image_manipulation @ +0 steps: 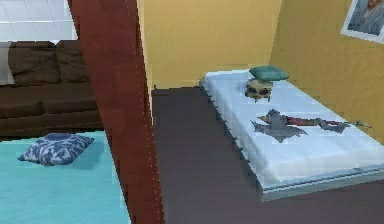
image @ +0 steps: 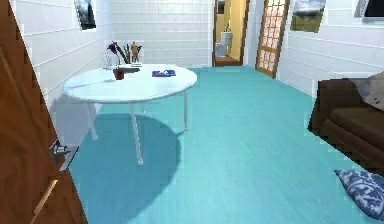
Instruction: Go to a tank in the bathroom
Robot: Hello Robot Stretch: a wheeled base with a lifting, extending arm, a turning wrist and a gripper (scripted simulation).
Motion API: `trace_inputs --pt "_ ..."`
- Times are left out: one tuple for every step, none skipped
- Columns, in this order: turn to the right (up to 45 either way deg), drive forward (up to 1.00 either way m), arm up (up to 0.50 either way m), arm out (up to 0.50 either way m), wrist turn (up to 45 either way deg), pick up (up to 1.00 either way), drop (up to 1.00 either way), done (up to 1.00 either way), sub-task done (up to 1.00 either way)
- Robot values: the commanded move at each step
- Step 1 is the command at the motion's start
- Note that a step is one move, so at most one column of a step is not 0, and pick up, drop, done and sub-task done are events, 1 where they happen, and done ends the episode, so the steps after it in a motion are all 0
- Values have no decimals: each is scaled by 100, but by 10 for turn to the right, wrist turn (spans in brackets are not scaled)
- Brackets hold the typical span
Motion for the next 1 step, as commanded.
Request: trace_inputs --pt "0 20 0 0 0 0 0 0 0"
